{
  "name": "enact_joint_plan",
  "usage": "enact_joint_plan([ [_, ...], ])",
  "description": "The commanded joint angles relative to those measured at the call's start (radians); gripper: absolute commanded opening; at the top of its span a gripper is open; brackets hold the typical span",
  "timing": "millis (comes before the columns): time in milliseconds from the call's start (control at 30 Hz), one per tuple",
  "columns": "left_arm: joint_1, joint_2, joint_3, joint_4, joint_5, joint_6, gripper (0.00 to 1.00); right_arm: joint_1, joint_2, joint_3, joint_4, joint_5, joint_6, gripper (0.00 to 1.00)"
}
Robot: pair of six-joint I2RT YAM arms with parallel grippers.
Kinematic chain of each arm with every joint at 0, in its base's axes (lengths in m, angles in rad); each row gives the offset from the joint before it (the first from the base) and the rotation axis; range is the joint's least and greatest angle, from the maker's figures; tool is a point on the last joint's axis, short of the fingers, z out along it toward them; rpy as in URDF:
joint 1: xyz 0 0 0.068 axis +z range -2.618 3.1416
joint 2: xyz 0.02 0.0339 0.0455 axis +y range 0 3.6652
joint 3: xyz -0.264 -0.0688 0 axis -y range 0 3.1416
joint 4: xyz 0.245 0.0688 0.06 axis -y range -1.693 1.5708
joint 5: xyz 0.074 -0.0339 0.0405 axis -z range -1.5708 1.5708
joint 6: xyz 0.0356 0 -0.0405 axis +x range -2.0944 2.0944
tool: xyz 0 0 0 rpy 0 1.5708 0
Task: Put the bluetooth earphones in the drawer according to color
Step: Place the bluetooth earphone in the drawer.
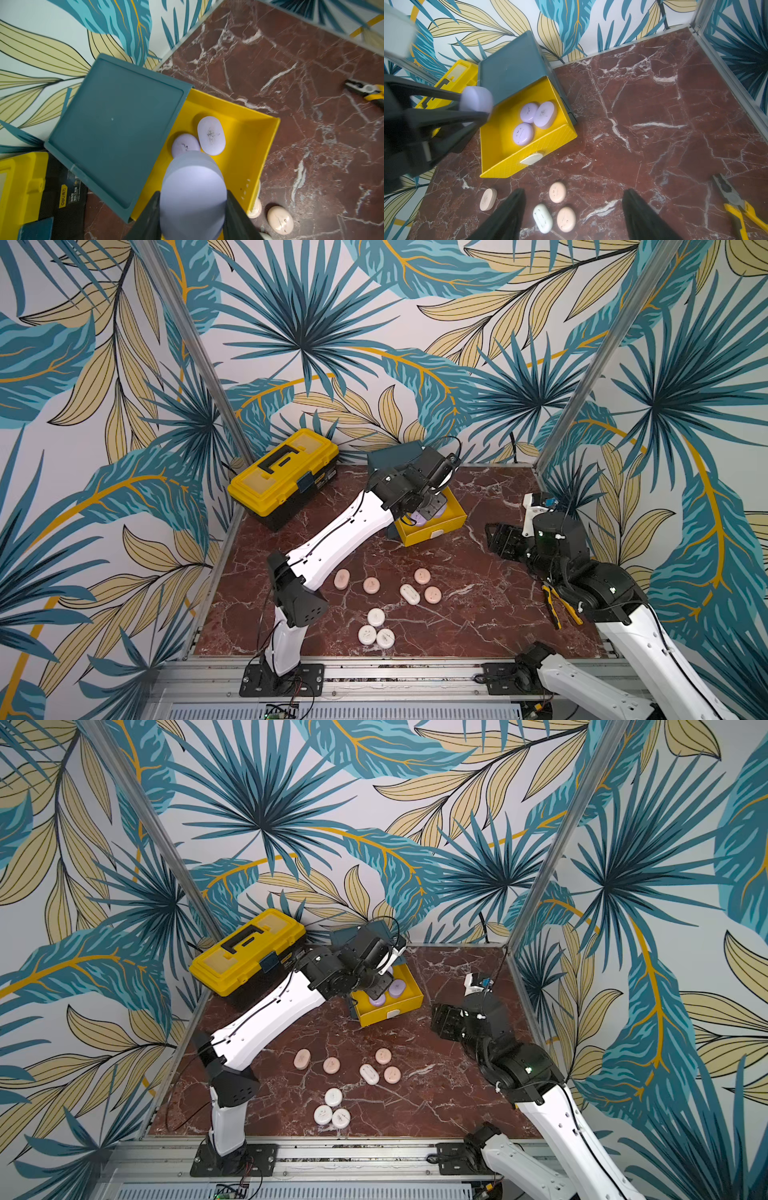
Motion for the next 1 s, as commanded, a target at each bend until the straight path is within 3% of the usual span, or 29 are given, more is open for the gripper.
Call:
enact_joint_plan([
  [0, 0.008, 0.04, 0.083, -0.11, -0.08, -0.009, 0.4, -0.007, -0.011, -0.023, -0.023, -0.004, -0.009, 0.79],
  [467, 0.01, 0.124, 0.105, -0.227, -0.167, -0.026, 0.39, -0.016, -0.005, -0.034, -0.026, -0.005, -0.011, 0.79],
  [967, 0.039, 0.169, 0.106, -0.271, -0.136, -0.048, 0.39, -0.023, 0.003, -0.026, -0.026, -0.009, -0.018, 0.79],
])
